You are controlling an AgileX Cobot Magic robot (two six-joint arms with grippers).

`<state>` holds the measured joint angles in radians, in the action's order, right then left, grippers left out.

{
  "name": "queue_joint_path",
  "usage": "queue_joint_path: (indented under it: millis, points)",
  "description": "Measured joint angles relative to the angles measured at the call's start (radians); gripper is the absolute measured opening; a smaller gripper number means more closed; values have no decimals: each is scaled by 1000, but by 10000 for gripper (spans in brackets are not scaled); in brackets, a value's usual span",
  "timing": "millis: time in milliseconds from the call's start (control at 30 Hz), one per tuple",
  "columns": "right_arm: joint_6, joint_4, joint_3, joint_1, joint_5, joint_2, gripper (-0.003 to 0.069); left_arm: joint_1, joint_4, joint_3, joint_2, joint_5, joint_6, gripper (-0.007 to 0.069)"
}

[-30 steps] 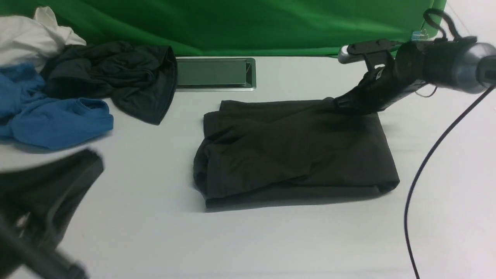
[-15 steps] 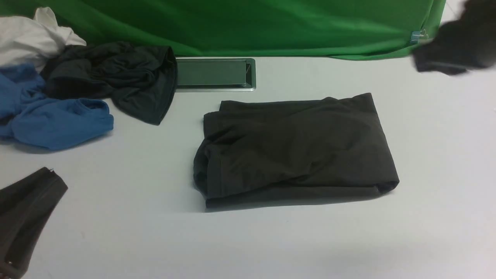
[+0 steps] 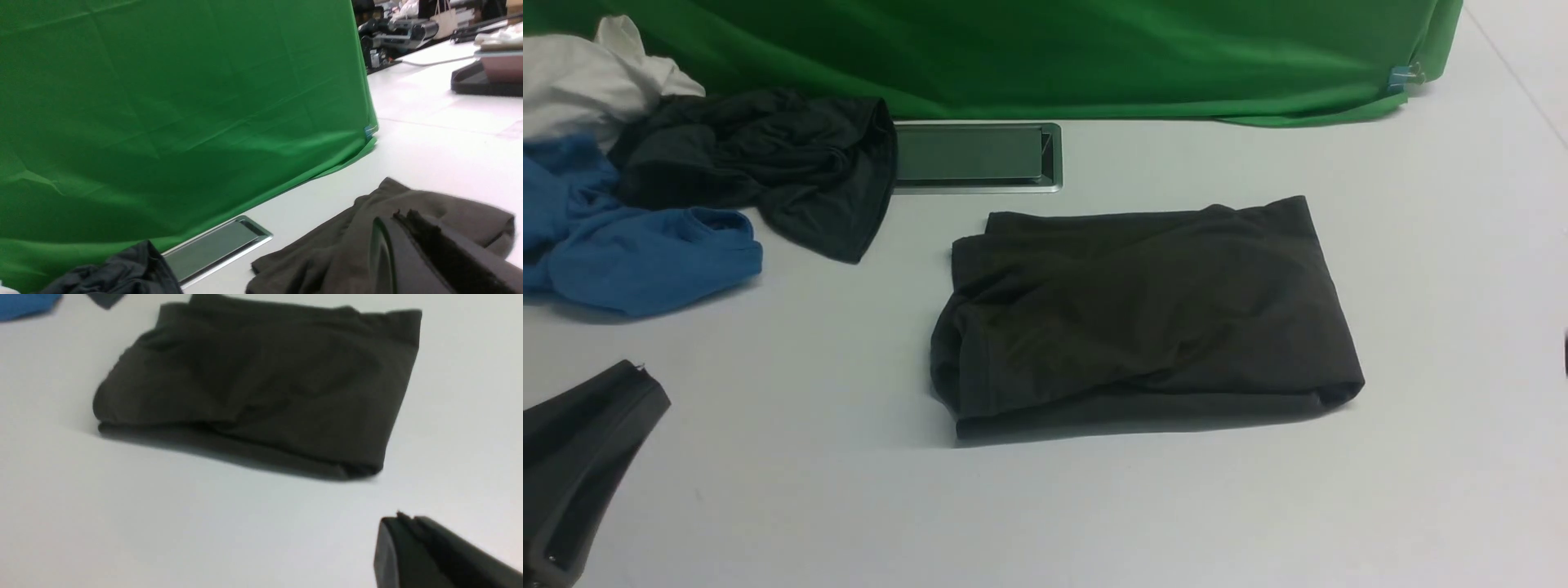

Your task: Fold a long-sleeved shirt on a white desktop.

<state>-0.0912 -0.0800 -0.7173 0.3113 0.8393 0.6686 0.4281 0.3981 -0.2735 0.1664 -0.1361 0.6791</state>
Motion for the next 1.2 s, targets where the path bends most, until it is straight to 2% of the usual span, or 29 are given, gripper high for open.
queue_joint_path:
  millis: [233, 667, 800, 967, 1100, 1200]
  points:
    - [0, 0, 111, 0, -3, -85, 66, 0, -27, 0, 0, -3, 0, 18]
    - [0, 5, 119, -4, -97, -99, 88, 0, -33, 0, 0, -3, 0, 18]
    - [91, -2, 165, -62, -182, -160, 87, 0, -33, 0, 0, -3, 0, 18]
    - [225, -17, 382, -180, -414, -337, 34, 0, -33, 0, 0, -2, 0, 18]
    - [248, -18, 578, -215, -533, -523, 31, 0, -33, 0, 0, -2, 1, 18]
    - [241, -18, 676, -219, -553, -616, 31, 0, -33, 0, 0, -2, 1, 18]
